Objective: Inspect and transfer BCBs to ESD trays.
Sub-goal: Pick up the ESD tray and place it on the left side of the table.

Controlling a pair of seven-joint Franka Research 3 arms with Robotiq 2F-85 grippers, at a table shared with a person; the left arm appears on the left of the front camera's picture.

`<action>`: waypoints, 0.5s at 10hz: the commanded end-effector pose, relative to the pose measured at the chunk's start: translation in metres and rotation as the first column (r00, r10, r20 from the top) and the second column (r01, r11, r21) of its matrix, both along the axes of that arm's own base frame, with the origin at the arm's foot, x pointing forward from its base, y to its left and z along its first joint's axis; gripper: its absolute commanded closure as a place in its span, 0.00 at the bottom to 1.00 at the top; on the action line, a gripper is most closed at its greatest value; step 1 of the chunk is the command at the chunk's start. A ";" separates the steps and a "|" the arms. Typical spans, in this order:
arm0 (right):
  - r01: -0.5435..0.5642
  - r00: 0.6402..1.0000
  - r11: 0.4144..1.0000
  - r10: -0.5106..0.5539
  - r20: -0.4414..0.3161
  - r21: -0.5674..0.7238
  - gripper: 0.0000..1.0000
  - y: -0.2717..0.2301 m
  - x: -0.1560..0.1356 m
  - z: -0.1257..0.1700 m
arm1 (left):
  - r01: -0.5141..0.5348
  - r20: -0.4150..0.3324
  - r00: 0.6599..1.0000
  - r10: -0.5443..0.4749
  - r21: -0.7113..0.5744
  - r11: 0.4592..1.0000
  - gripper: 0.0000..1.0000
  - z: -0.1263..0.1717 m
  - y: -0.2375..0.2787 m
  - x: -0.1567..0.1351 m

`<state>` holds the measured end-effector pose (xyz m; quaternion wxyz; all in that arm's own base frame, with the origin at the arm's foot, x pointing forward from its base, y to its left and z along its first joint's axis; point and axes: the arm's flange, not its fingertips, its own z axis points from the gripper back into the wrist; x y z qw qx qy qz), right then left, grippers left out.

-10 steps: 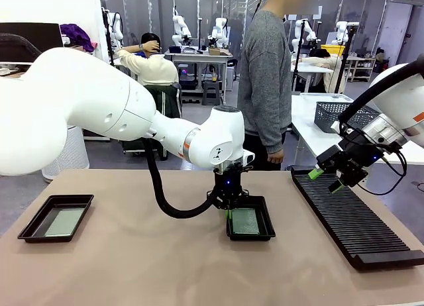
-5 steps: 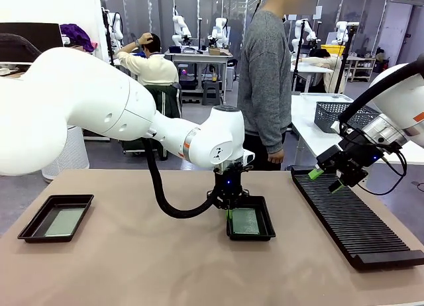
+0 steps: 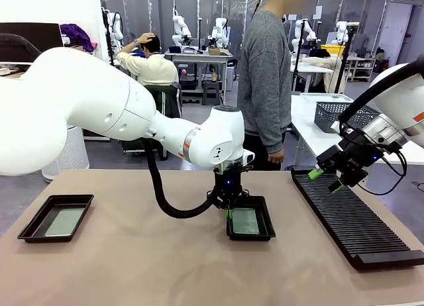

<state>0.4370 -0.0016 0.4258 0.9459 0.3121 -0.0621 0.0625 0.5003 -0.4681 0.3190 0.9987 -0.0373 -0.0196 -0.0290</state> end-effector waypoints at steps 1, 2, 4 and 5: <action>0.007 1.000 1.000 -0.007 -0.003 -0.008 0.00 0.000 -0.001 0.000 | -0.005 0.003 1.000 0.005 -0.009 1.000 0.97 0.002 0.027 -0.003; 0.007 1.000 1.000 -0.007 -0.003 -0.008 0.00 0.000 -0.001 0.000 | -0.020 0.009 1.000 0.020 -0.008 1.000 0.97 0.003 0.044 -0.004; 0.007 1.000 1.000 -0.007 -0.003 -0.008 0.00 0.000 -0.001 0.000 | -0.024 0.007 1.000 0.024 -0.019 1.000 0.97 0.004 0.080 -0.010; 0.007 1.000 1.000 -0.007 -0.003 -0.008 0.00 0.000 -0.001 0.000 | -0.028 0.006 1.000 0.028 -0.025 0.999 0.97 0.005 0.098 -0.013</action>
